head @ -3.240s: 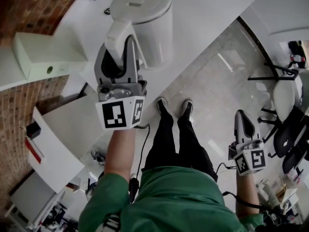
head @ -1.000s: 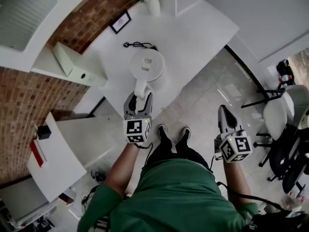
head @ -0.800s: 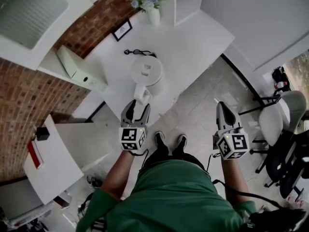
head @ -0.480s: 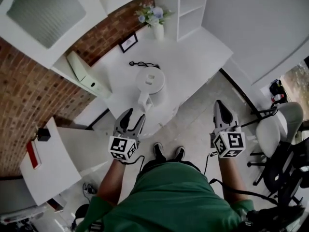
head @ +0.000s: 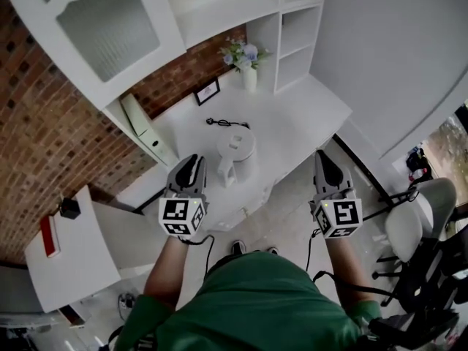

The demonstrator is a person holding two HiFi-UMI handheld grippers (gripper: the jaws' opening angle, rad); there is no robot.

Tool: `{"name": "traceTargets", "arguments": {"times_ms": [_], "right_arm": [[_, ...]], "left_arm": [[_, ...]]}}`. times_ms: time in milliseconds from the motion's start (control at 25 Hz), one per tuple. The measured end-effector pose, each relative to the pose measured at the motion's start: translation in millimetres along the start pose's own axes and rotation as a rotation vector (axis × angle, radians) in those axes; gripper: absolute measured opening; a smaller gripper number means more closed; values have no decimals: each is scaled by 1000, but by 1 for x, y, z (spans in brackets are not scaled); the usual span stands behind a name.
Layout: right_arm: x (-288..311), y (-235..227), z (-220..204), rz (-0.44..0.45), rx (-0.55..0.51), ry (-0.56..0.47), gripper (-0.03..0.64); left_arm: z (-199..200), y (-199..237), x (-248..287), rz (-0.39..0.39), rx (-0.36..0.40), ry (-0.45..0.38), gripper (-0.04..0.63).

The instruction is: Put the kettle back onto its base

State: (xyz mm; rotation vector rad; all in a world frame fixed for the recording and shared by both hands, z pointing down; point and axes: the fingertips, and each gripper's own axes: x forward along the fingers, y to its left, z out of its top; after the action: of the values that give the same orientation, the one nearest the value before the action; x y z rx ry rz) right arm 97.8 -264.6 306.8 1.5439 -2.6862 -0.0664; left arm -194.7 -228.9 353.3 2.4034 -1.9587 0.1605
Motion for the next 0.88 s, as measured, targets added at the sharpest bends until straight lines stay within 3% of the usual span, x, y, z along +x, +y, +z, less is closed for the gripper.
{"name": "traceTargets", "arguments": {"times_ms": [240, 440, 720, 880], "right_arm": [[35, 5, 13, 30, -71, -15, 21], [51, 8, 22, 19, -12, -23, 21], [46, 35, 16, 42, -21, -24, 21], [43, 42, 14, 41, -68, -24, 21]], "left_arm": [[44, 0, 33, -30, 13, -47, 64], [65, -10, 44, -40, -50, -81, 64], [55, 9, 38, 0, -145, -73, 64], [43, 13, 34, 7, -127, -44, 64]]}}
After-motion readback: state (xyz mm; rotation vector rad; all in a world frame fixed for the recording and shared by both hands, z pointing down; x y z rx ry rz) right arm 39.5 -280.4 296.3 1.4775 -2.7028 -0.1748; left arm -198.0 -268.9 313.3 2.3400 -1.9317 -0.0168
